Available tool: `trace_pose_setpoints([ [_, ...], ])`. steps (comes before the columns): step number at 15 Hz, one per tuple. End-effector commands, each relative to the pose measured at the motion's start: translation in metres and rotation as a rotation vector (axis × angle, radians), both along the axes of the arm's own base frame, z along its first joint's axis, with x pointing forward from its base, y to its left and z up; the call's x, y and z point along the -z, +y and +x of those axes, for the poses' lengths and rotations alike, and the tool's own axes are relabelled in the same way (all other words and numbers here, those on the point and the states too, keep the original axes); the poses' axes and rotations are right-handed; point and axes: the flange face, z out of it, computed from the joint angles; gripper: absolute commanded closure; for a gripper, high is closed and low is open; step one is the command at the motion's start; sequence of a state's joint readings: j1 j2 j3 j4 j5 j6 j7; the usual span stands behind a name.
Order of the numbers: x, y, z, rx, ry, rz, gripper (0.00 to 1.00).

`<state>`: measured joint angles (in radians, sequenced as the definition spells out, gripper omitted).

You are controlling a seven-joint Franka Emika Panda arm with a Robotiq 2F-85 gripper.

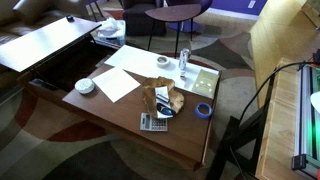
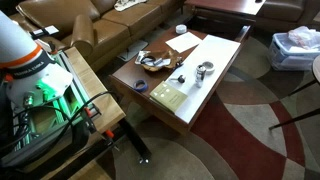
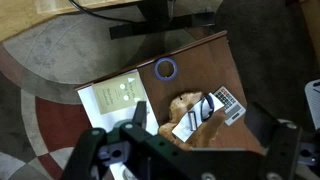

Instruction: Put the blue seal tape in the key bowl

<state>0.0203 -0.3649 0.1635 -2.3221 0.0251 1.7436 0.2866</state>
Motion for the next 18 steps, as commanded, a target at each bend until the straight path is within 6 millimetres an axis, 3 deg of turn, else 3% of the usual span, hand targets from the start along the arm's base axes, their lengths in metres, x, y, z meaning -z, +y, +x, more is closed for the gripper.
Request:
trace_pose_setpoints([
  [1, 0.000, 0.000, 0.000, 0.000, 0.001, 0.000, 0.00],
  [8, 0.000, 0.000, 0.000, 0.000, 0.001, 0.000, 0.00],
  [11, 0.011, -0.006, 0.022, 0.030, -0.016, 0.014, 0.00],
  [15, 0.062, -0.003, 0.076, 0.024, -0.139, 0.108, 0.00],
  [18, 0.132, 0.000, 0.106, 0.019, -0.093, 0.160, 0.00],
])
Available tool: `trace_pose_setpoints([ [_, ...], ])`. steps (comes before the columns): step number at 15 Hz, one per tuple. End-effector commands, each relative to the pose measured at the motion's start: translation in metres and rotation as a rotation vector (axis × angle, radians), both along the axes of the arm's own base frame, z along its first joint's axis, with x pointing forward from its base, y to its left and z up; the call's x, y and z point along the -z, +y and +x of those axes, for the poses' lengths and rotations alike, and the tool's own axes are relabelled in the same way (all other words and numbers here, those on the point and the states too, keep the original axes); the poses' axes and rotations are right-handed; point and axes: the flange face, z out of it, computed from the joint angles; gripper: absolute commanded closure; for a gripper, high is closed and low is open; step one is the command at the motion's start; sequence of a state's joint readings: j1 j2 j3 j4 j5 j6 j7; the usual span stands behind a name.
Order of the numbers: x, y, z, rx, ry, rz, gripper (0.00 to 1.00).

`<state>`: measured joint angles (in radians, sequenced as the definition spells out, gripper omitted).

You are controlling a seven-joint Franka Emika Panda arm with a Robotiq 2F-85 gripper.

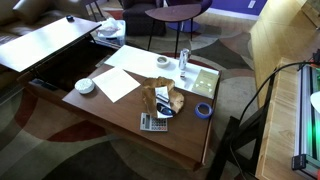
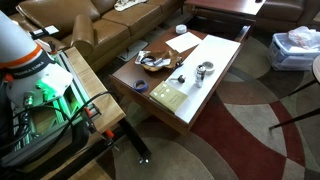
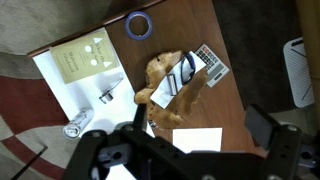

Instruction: Put the blue seal tape in the key bowl

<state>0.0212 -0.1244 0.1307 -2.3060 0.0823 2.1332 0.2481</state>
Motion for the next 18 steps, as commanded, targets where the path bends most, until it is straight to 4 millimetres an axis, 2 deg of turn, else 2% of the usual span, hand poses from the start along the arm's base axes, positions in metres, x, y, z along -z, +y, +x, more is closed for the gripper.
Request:
trace_pose_setpoints([
  [1, 0.085, 0.003, 0.038, -0.020, 0.091, 0.054, 0.00],
  [3, 0.138, -0.001, 0.049, -0.015, 0.179, 0.074, 0.00],
  [5, 0.182, -0.007, 0.056, -0.008, 0.269, 0.109, 0.00],
  [7, 0.213, -0.010, 0.062, -0.029, 0.361, 0.164, 0.00],
  [8, 0.188, -0.008, 0.047, -0.013, 0.285, 0.106, 0.00],
  [10, 0.214, -0.010, 0.055, -0.022, 0.340, 0.133, 0.00],
  [12, 0.219, -0.010, 0.060, -0.024, 0.348, 0.141, 0.00],
  [15, 0.214, -0.009, 0.063, -0.027, 0.347, 0.143, 0.00],
  [18, 0.245, -0.029, 0.073, 0.070, 0.273, 0.057, 0.00],
])
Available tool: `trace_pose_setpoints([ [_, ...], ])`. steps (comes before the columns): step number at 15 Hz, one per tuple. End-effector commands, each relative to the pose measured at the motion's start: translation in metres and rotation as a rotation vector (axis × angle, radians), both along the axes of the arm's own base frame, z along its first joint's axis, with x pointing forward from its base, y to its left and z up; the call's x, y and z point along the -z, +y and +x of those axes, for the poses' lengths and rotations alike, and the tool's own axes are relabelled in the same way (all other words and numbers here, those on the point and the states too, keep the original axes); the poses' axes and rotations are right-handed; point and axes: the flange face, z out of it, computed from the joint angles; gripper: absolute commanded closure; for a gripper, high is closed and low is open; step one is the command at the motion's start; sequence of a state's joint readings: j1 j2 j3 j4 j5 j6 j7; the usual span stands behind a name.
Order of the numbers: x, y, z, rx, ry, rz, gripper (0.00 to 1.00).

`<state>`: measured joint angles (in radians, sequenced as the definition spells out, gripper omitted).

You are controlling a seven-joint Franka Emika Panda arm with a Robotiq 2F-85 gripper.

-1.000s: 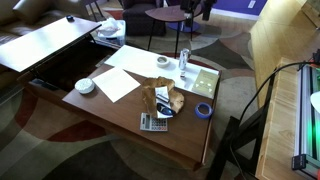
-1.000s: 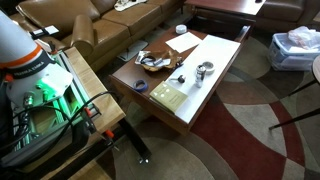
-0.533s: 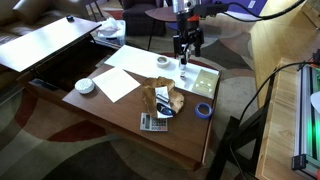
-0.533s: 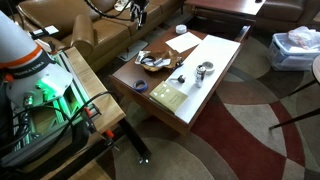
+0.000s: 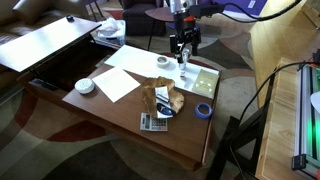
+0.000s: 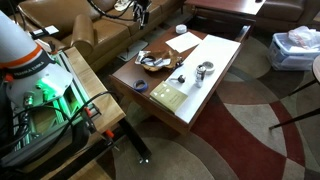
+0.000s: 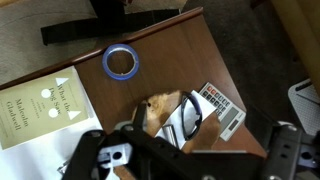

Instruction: Put the blue seal tape in the key bowl

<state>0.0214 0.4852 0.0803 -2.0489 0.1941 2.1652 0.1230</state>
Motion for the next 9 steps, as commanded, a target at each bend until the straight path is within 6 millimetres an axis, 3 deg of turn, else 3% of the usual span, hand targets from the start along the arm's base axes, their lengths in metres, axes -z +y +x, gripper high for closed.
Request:
trace_pose_setpoints([
  [1, 0.040, -0.025, 0.007, 0.080, -0.066, -0.096, 0.00],
  [5, 0.104, -0.065, 0.002, 0.196, -0.072, -0.184, 0.00],
  [9, 0.173, -0.099, -0.052, 0.208, 0.131, -0.219, 0.00],
])
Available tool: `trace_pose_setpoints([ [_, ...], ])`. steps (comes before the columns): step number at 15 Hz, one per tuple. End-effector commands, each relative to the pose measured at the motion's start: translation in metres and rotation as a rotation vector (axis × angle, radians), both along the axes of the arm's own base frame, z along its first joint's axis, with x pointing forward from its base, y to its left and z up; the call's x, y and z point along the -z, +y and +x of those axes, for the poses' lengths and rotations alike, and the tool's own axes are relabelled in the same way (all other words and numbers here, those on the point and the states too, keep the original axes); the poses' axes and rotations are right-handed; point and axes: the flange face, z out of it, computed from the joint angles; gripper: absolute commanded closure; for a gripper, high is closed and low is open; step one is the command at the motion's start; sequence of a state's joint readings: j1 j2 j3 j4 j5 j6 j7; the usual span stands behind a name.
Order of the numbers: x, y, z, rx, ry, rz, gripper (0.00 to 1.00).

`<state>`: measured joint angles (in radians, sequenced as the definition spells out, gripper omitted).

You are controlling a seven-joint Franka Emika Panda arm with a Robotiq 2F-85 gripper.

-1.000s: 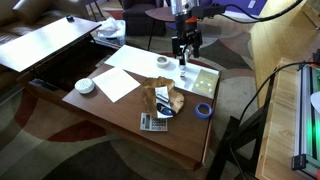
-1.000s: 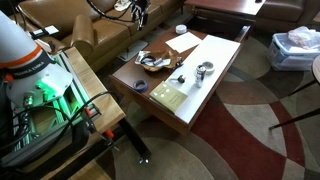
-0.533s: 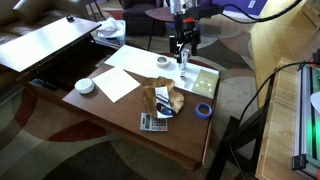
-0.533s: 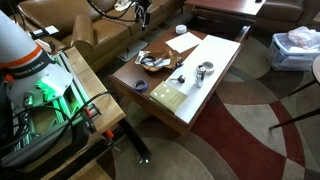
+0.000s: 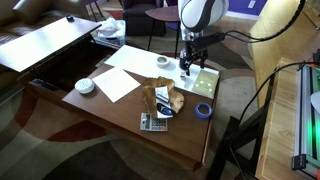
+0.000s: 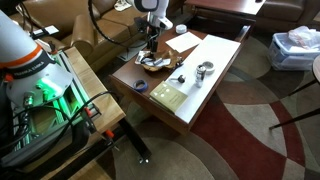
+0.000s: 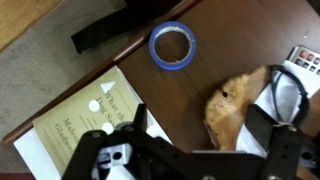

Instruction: Put the blue seal tape in the key bowl

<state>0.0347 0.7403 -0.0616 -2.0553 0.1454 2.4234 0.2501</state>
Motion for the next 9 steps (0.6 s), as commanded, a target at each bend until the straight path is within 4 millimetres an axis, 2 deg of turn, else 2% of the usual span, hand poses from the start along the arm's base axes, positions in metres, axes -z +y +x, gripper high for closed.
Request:
trace_pose_setpoints([
  [1, 0.061, -0.026, -0.047, 0.031, 0.172, -0.024, 0.00],
  [3, 0.086, -0.033, -0.074, 0.044, 0.248, -0.013, 0.00],
  [4, 0.093, -0.028, -0.076, 0.035, 0.270, 0.028, 0.00],
  [5, 0.081, -0.030, -0.069, 0.042, 0.225, -0.010, 0.00],
  [7, 0.094, -0.030, -0.079, 0.039, 0.258, 0.003, 0.00],
  [9, 0.094, -0.028, -0.078, 0.036, 0.261, 0.007, 0.00],
])
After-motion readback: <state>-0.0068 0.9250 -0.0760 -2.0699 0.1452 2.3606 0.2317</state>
